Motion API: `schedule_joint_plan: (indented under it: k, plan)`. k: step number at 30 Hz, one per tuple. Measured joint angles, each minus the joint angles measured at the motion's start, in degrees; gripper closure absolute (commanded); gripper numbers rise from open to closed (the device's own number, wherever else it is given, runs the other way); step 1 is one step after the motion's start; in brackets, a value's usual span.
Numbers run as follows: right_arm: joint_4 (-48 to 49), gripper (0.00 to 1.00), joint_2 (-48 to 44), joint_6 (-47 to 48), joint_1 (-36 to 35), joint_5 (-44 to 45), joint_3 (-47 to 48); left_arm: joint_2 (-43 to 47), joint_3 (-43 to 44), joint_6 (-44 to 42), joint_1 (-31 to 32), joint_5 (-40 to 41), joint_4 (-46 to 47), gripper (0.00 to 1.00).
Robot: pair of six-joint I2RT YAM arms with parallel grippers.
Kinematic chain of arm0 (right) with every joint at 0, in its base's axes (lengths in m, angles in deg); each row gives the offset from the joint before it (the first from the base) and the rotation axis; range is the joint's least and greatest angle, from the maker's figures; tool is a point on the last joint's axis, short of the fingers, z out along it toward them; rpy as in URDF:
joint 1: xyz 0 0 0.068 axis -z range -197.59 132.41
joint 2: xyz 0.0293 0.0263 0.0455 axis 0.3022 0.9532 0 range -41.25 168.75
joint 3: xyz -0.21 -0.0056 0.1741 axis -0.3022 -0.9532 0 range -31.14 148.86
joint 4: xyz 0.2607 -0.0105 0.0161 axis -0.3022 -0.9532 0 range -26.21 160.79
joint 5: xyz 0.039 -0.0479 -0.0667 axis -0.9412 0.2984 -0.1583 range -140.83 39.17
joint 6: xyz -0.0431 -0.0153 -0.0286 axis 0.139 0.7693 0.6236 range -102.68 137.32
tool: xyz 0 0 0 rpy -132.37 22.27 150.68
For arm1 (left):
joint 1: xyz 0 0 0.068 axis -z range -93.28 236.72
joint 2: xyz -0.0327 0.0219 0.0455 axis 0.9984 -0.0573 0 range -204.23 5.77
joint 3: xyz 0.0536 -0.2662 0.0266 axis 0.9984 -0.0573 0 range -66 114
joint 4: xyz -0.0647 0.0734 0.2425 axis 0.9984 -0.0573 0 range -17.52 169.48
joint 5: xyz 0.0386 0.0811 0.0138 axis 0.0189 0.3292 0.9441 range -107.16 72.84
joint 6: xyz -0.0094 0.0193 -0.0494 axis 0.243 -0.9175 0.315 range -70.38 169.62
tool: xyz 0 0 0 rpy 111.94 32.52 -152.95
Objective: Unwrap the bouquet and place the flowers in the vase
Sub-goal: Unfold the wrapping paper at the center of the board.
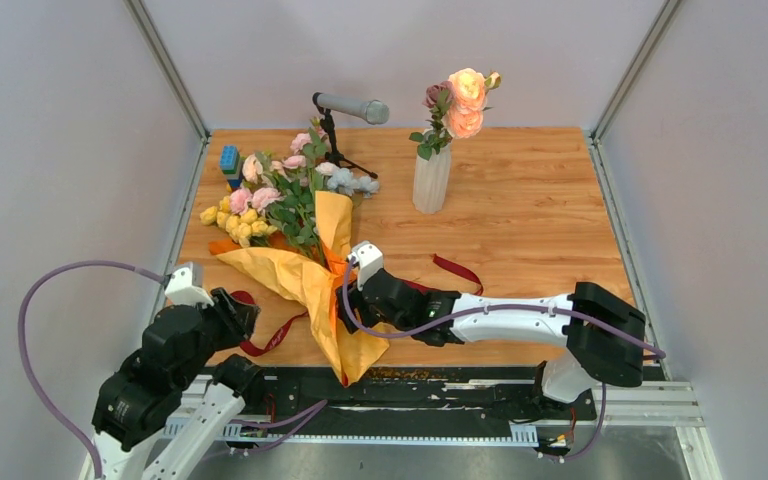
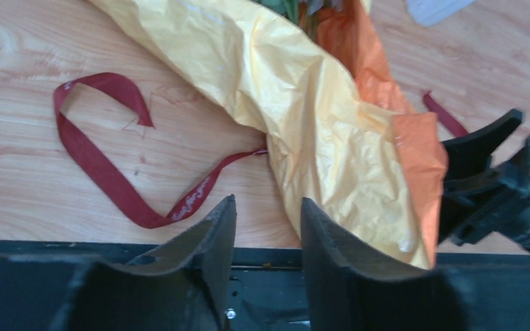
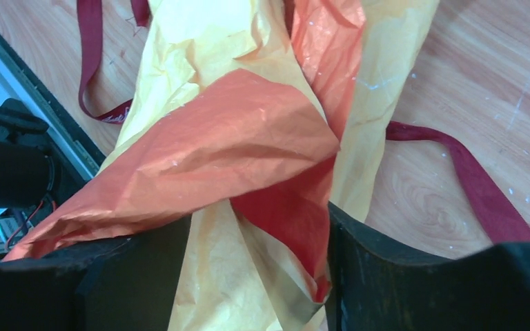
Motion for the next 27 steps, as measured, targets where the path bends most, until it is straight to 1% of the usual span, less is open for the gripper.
schedule_joint_plan:
  k: [1, 2, 3, 4, 8, 9, 12, 15, 18, 22, 27]
  plan:
    - [-0.1, 0.46, 0.0, 0.1, 0.0, 0.5, 0.0, -0.3, 0.9, -0.2, 0.0, -0.3, 0.2, 0.33]
    - [-0.2, 0.53, 0.0, 0.1, 0.0, 0.9, 0.0, -0.9, 1.5, -0.5, 0.0, -0.9, 0.8, 0.28]
    - [-0.3, 0.61, 0.0, 0.2, 0.0, 1.4, 0.0, -1.7, 1.8, -0.8, 0.0, -1.8, 1.7, 0.24]
    - [-0.3, 0.7, 0.0, 0.2, 0.0, 1.8, 0.0, -2.8, 1.9, -1.2, 0.0, -2.8, 2.9, 0.21]
    - [-0.3, 0.98, 0.0, 0.1, 0.0, 3.1, -0.1, -10.5, 1.1, -2.9, 0.0, -9.8, 10.4, 0.14]
    - [-0.3, 1.0, 0.0, -0.1, 0.0, 3.4, -0.2, -13.6, 0.5, -3.1, 0.0, -12.7, 14.1, 0.13]
    - [-0.2, 1.0, 0.0, 0.0, 0.0, 3.9, -0.5, -19.7, -1.6, -3.2, 0.0, -19.6, 22.4, 0.11]
    - [-0.3, 1.0, 0.0, -0.1, 0.0, 4.5, -0.6, -23.5, -3.9, -2.9, 0.0, -25.7, 29.5, 0.09]
    - [-0.3, 1.0, -0.2, -0.1, 0.0, 5.0, -0.7, -25.9, -5.8, -2.9, 0.4, -29.6, 34.1, 0.06]
    - [-0.3, 1.0, -0.5, -0.1, 0.0, 5.9, -0.7, -27.5, -8.2, -3.1, 2.5, -30.8, 36.7, 0.04]
    - [-0.3, 1.0, -1.0, -0.1, 0.2, 6.8, -1.0, -29.2, -8.9, -3.9, 7.6, -28.1, 36.6, 0.04]
